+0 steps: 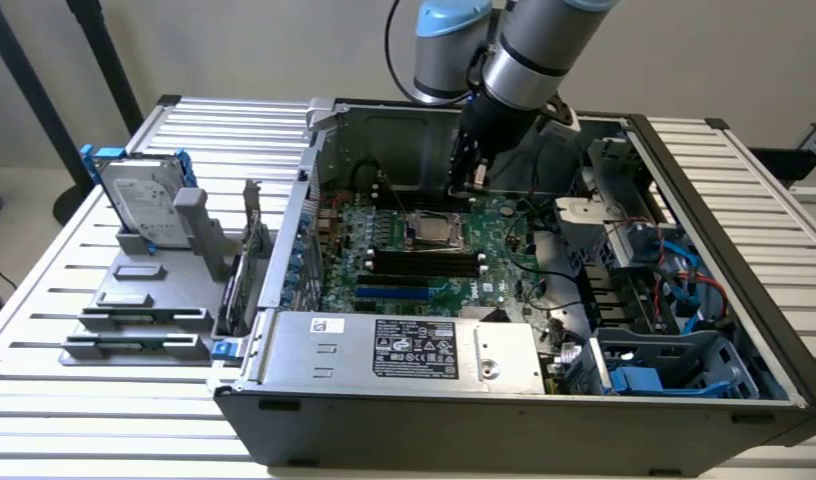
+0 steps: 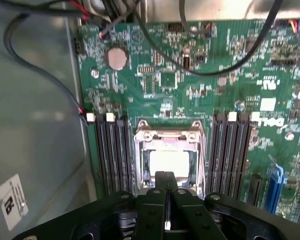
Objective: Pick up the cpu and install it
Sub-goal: 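Close the cpu cover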
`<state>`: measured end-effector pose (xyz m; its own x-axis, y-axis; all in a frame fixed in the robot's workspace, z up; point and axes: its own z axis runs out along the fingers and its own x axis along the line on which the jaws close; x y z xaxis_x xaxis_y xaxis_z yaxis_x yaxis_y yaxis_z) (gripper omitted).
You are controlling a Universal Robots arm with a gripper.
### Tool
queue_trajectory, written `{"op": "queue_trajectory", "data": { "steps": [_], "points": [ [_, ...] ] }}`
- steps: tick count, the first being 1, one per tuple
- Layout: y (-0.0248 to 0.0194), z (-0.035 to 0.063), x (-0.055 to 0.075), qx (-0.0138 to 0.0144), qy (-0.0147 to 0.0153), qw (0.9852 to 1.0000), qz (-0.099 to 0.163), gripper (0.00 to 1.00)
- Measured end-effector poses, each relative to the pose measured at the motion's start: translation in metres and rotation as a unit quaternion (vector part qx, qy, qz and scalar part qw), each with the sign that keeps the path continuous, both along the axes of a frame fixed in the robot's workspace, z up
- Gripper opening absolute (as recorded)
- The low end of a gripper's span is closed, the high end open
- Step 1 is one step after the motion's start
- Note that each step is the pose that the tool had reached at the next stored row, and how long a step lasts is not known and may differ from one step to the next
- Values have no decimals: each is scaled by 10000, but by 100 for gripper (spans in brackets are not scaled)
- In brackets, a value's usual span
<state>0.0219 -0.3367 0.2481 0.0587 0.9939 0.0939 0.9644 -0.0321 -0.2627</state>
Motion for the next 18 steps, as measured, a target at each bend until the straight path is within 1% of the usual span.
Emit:
{"op": "queue_trajectory", "data": {
  "steps": [2,3,4,6,9,13,18],
  "points": [
    [0,-4,-51,3,43,10000,2,11],
    [0,-7,-76,5,59,10000,4,11],
    [-1,-11,-102,8,73,10000,7,11],
    [0,-20,-157,11,90,10000,15,11],
    [-1,-42,-257,11,106,9999,22,11],
    [-1,-89,-408,11,116,9999,28,11],
    [0,-176,-425,12,121,9999,38,11]
  ]
}}
